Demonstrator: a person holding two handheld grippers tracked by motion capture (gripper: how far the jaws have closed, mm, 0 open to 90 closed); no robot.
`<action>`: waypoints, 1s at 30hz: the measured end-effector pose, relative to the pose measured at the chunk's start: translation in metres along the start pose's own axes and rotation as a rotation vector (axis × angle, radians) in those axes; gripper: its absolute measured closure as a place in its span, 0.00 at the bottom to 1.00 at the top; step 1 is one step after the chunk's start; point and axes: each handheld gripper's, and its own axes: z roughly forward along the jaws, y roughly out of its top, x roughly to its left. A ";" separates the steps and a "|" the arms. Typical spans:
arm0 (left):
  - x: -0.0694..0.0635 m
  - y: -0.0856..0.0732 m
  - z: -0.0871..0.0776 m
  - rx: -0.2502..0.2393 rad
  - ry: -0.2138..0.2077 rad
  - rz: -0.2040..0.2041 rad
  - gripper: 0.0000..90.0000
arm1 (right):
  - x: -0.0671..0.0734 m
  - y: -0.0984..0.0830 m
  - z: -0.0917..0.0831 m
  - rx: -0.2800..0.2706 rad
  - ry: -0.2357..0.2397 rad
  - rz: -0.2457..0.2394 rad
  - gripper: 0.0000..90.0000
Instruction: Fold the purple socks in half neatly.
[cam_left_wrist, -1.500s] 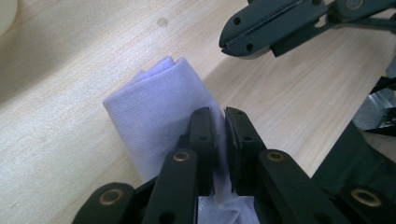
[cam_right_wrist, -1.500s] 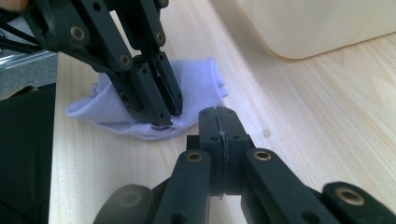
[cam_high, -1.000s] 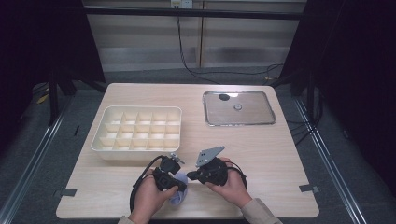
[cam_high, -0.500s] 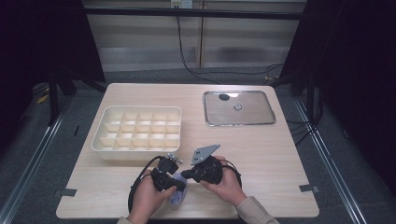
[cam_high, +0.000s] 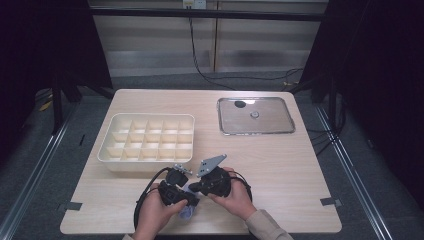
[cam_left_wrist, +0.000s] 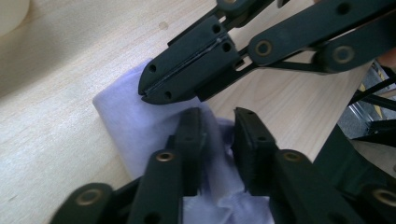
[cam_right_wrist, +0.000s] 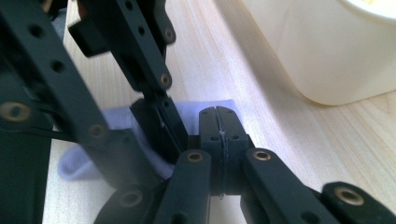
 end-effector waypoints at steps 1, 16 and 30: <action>0.001 0.000 -0.002 0.011 0.001 0.003 0.77 | 0.000 0.000 0.000 0.004 -0.005 0.004 1.00; 0.010 -0.001 -0.041 -0.001 0.001 -0.040 0.82 | -0.001 -0.003 0.000 0.005 -0.007 0.015 1.00; 0.005 -0.014 -0.014 0.113 0.087 0.008 0.87 | -0.001 -0.007 -0.001 0.018 -0.018 0.016 1.00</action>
